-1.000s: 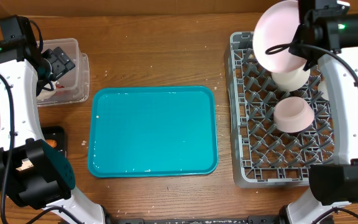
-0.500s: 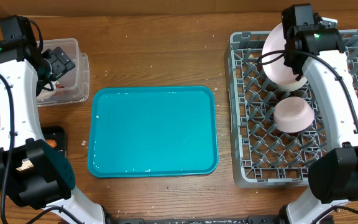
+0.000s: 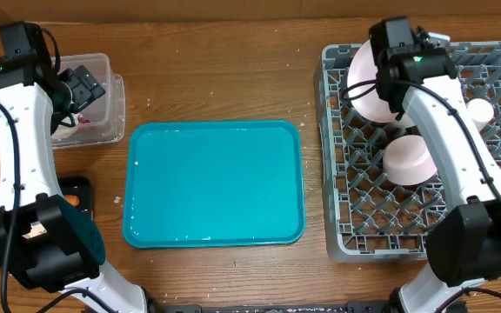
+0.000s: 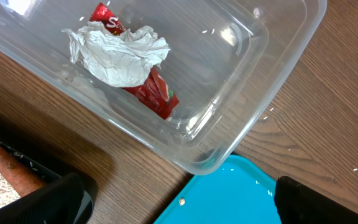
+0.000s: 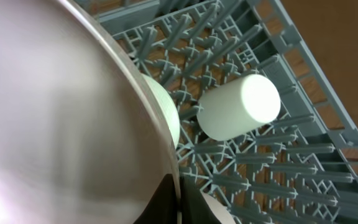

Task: Sort waste into correct bins and load items into the dishwasher
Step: 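Lower the plate upright into a rack slot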

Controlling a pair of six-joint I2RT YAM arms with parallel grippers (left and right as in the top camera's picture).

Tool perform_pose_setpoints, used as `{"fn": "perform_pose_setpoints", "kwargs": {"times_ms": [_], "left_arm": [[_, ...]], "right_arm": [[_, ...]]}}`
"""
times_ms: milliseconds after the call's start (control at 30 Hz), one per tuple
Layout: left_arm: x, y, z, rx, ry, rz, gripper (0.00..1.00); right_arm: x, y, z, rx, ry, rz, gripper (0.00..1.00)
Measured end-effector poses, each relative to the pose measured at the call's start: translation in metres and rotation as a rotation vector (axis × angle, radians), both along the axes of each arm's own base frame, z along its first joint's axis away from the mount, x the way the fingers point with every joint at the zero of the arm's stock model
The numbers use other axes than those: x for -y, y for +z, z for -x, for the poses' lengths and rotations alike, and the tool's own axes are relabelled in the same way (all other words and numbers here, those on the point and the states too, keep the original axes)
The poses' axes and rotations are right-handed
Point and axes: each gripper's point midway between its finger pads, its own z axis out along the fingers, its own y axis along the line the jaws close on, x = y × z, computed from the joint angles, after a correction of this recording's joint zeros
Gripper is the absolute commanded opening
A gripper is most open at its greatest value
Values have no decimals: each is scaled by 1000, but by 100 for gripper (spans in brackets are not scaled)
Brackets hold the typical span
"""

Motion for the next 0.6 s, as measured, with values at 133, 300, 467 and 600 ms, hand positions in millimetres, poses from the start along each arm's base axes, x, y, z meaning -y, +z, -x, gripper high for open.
{"fn": "perform_pose_setpoints", "kwargs": {"times_ms": [133,300,467,600], "left_arm": [[0,0,0,0,0,0,100],[0,0,0,0,0,0,100],[0,0,0,0,0,0,100],[0,0,0,0,0,0,100]], "right_arm": [[4,2,1,3,-12,28,4],[7,4,1,7,-18,48,4],[9,5,2,5,-23,63,4],[4,3,2,-1,-11,43,6]]}}
